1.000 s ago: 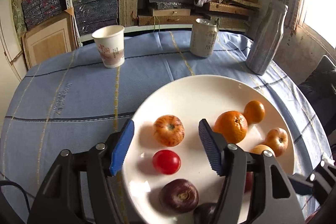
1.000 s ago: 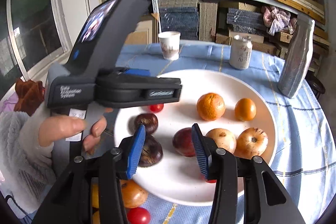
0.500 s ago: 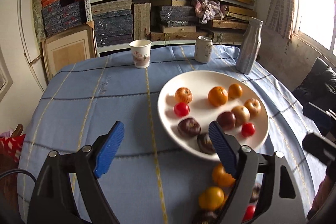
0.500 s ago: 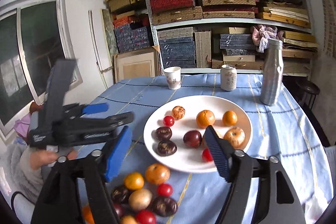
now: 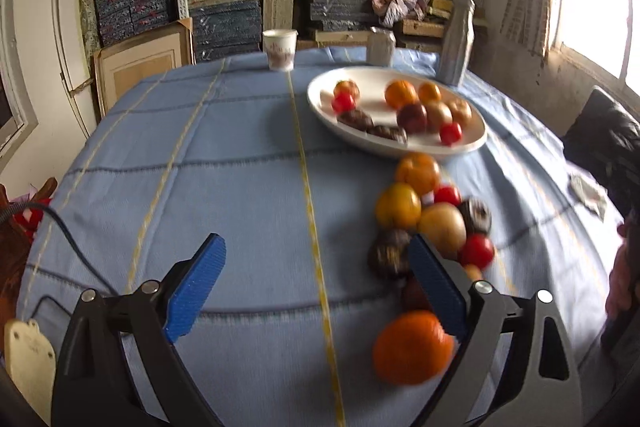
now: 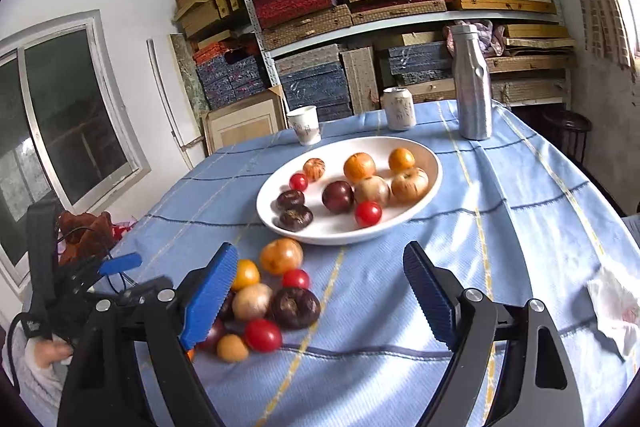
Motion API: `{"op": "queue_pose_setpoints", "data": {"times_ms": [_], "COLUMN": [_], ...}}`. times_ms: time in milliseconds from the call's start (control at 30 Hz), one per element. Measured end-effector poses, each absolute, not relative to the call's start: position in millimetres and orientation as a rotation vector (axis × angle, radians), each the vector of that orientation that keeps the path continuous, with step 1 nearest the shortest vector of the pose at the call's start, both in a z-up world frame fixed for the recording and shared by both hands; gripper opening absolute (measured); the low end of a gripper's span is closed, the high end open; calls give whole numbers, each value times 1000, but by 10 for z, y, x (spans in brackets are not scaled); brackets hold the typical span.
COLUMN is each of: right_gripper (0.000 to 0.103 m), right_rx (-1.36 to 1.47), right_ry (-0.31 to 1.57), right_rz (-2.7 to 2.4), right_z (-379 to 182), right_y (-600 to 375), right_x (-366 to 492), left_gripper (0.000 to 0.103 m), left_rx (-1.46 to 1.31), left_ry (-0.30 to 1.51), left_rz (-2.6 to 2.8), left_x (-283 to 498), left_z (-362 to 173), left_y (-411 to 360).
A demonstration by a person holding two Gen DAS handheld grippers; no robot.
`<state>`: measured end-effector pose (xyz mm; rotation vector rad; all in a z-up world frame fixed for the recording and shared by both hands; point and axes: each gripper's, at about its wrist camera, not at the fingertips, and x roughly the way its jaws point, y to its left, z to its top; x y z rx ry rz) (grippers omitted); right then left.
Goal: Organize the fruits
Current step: 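Withdraw both open grippers back to the fruit pile, then grasp the mandarin orange with the left gripper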
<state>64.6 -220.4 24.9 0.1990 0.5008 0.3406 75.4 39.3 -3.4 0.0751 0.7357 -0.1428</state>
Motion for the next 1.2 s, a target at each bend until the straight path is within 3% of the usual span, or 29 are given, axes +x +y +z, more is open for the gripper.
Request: {"op": "queue_pose_setpoints", "data": {"times_ms": [833,933,1000,1133,1200], "right_gripper": [87,88,88,88,88], "right_rx": [184,184,184,184,185], "right_ry": [532,530,532,533,533], "right_rz": [337,337,336,335,334], "right_z": [178,178,174,162,157], "right_y": [-2208,-2206,-2206,-2209,-2210], "right_x": [659,659,663,669,671], "left_gripper": [91,86,76,74,67], "left_rx": [125,141,147,149,143], "left_ry": [820,829,838,850,850], "left_rz": [-315,-321,-331,-342,-356], "left_x": [443,437,446,459,457], "left_z": [-205,-217,-232,-253,-252], "left_y": [148,109,90,75,79]}}
